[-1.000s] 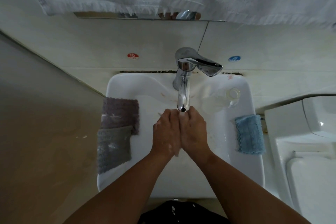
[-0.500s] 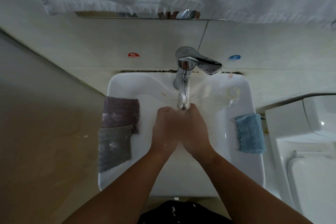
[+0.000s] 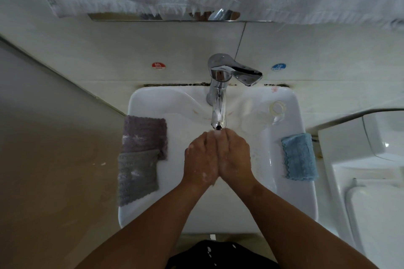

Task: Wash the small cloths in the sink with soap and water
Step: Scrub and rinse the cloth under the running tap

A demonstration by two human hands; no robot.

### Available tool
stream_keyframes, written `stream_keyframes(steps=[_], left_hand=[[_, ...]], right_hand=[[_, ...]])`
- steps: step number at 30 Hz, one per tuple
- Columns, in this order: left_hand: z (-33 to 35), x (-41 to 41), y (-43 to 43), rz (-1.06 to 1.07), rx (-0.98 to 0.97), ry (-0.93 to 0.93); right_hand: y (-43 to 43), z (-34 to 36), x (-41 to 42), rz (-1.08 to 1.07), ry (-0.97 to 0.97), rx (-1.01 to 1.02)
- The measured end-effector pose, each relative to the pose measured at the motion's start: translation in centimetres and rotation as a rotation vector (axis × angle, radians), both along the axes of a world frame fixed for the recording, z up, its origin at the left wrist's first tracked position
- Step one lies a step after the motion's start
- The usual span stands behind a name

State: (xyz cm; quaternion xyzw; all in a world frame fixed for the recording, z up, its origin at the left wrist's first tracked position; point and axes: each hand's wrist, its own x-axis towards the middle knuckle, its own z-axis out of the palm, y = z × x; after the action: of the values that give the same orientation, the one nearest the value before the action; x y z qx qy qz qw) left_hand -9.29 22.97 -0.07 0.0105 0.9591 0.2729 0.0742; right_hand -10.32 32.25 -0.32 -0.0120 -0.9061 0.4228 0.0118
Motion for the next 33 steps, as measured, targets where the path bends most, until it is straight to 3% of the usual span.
stream_keyframes(steps=[4, 6, 9, 13, 19, 25, 33], left_hand=[[0.3, 0.7, 0.3, 0.027, 0.07, -0.096], [1.1, 1.2, 0.4, 0.039, 0.083, -0.018], [3.4, 1.7, 0.5, 0.189, 0.352, 0.01], [7.5, 1.6, 1.0, 0.245, 0.601, 0.074], [12.3, -2.8, 1.3, 0.229, 0.585, 0.261], [14.0, -2.9, 2.1, 0.286, 0.773, 0.204], [12.0, -2.2, 2.3, 0.296, 0.708, 0.124]], right_hand=[[0.0, 0.4, 1.0, -0.004, -0.04, -0.011], [0.0, 0.9, 1.6, -0.09, -0.123, -0.126], [0.5, 2.9, 2.1, -0.144, -0.171, -0.279], [0.7, 7.7, 1.5, -0.115, -0.025, -0.375], [0.5, 13.9, -2.8, -0.107, 0.062, -0.48], [1.3, 14.6, -3.2, -0.074, 0.083, -0.521], [1.5, 12.8, -2.3, -0.096, 0.05, -0.501]])
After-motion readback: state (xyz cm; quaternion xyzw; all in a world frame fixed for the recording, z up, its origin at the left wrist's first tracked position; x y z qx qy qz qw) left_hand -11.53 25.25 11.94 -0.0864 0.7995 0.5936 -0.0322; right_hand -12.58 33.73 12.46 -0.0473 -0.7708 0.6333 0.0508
